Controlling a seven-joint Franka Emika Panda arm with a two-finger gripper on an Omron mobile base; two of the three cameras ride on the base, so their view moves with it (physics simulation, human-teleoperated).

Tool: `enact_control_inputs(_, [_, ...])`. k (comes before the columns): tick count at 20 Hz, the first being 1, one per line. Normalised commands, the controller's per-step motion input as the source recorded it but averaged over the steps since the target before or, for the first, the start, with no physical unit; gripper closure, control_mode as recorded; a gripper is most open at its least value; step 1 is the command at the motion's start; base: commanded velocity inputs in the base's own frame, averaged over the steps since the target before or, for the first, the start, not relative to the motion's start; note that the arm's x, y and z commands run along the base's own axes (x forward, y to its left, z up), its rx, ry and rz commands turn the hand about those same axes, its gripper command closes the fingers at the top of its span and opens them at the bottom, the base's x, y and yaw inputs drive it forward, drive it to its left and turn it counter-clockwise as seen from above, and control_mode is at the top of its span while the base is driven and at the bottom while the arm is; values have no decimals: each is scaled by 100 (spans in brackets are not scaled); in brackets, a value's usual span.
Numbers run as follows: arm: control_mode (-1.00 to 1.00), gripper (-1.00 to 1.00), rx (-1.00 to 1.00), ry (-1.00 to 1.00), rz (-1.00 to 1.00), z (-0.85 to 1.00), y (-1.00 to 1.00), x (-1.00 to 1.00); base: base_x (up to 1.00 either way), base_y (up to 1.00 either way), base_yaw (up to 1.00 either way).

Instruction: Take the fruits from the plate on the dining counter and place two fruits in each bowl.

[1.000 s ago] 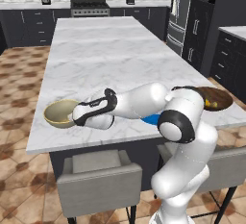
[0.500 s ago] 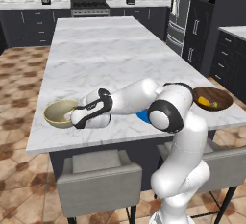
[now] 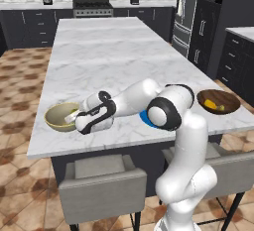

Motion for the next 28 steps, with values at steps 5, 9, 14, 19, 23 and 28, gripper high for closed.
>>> enact_control_inputs(5, [-100,100,-4,1,0,-18,37,25,0,0,0])
enact_control_inputs(9, [-100,100,-5,1,0,-26,42,21,0,0,0])
enact_control_inputs(14, [-100,-100,-2,0,0,-7,29,23,0,0,0])
enact_control_inputs(19, [-100,-100,0,0,0,-4,7,18,0,0,0])
enact_control_inputs(23, [-100,-100,0,0,0,-3,1,10,0,0,0])
enact_control_inputs(28, [-100,-100,0,0,0,35,-6,-10,0,0,0])
